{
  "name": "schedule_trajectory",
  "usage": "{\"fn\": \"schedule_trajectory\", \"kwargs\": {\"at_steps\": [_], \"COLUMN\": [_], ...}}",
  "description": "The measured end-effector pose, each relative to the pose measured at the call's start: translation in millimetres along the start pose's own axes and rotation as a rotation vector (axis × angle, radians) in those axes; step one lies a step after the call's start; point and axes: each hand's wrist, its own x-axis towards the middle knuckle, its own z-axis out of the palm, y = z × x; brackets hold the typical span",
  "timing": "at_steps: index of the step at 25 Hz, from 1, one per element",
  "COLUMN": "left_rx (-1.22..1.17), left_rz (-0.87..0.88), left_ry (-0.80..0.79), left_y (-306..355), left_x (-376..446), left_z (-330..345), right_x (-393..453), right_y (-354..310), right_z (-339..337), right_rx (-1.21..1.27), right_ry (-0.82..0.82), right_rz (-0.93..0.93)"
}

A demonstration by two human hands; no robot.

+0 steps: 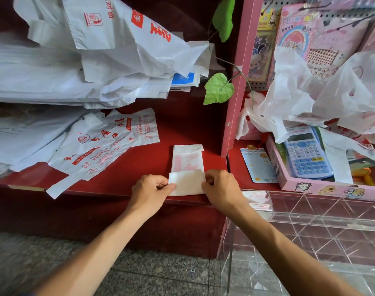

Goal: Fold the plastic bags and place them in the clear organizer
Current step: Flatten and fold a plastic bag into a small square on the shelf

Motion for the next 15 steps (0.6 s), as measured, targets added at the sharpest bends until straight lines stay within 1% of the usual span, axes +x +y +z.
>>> {"fn": "schedule_trajectory", "kwargs": {"at_steps": [3, 4, 9, 12, 15], "left_rx": [-0.059, -0.068, -0.100, -0.061, 0.018], "left_rz": [-0.097, -0.099, -0.057, -0.050, -0.020], "left_ry": [0.021, 0.021, -0.036, -0.020, -0.004], "left_y": [6.5, 8.6, 10.8, 11.5, 13.9], "left_x": [-2.7, -4.2, -8.6, -10.1, -10.9], "left_z": [0.1, 0.0, -1.7, -1.8, 1.5], "right_x": [-0.2, -0.3, -5.2, -6.8, -9.1], "right_y": [-2.7, -2.6, -1.6, -2.9, -1.2], "right_z": [-3.5, -4.1, -3.8, -4.2, -0.4], "right_rx": [0.034, 0.034, 0.003, 0.002, -0.122], "right_ry": [0.005, 0.023, 0.036, 0.060, 0.100], "right_rz": [0.059, 0.057, -0.011, -0.018, -0.089]}}
